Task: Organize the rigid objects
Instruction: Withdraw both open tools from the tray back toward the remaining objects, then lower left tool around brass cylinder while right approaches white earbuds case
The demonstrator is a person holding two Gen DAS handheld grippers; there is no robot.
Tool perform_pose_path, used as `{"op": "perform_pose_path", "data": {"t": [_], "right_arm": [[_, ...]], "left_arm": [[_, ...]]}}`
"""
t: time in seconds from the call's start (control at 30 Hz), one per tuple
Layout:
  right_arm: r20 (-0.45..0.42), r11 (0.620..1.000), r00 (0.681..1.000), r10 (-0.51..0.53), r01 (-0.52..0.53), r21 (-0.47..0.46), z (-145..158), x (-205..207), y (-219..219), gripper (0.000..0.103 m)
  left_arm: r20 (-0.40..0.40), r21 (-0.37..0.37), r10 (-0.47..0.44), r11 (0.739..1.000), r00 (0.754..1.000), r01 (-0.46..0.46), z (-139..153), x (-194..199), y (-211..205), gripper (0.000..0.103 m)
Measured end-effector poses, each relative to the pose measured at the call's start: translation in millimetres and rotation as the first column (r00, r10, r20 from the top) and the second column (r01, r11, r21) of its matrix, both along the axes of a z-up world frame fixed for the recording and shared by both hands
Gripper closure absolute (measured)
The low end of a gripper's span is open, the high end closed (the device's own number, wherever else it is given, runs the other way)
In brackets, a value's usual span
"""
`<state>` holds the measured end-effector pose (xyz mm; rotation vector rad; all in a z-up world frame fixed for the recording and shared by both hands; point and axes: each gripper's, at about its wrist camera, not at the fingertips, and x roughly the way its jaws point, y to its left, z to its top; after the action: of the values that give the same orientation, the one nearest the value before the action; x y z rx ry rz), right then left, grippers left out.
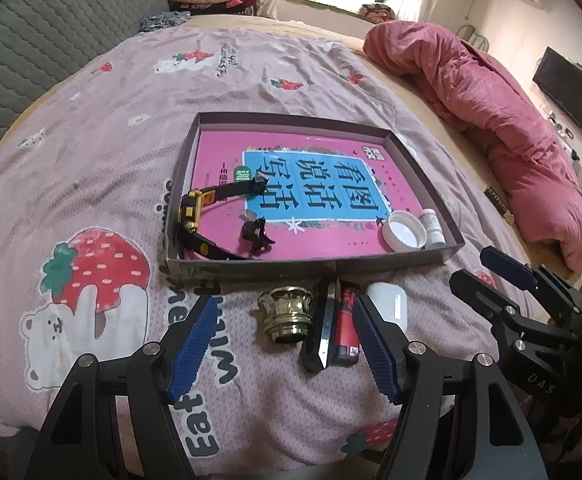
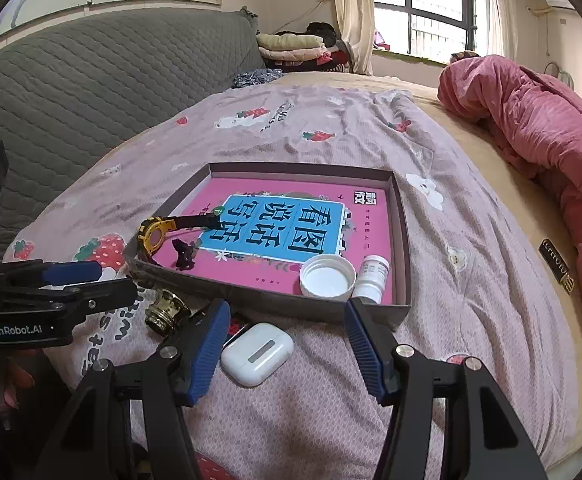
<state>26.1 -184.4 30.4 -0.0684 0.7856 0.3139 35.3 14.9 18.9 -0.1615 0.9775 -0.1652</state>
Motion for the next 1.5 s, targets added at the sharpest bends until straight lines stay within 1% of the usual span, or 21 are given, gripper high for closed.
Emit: {"op": "perform_pose_path", "data": {"t": [0.23, 0.57, 1.03, 1.3, 1.5], "right_arm": [[-0.013, 1.0, 1.0, 0.015, -0.015, -0.016, -5, -6, 3, 0.044], [-0.044, 0.999, 0.999, 0.029, -0.031, -0.029, -14, -8, 6, 0.044], [-0.094, 0.993, 0.993, 0.07, -0.078, -0.084, -30, -10, 21, 0.044], [-0.117, 0.993, 0.991, 0.068, -0.078, -0.084, -36, -11, 21, 0.044], [-0.133, 0.994, 0.989, 0.068, -0.079, -0.077, -40, -9, 22, 0.044]], "left_arm": [[-0.026, 0.0, 0.003, 1.0, 1.0, -0.003, -5, -4, 4, 0.031], [-0.056, 0.009, -0.018, 1.0, 0.998, 0.019, -15, -7, -1, 0.031], [-0.11, 0.013, -0.018, 1.0, 0.994, 0.019, -31, -5, -1, 0.031], [-0.13, 0.012, -0.029, 0.999, 0.991, 0.031, -38, -4, -4, 0.031], [-0.142, 0.01, -0.017, 1.0, 0.99, 0.018, -42, -3, 0, 0.031]]}}
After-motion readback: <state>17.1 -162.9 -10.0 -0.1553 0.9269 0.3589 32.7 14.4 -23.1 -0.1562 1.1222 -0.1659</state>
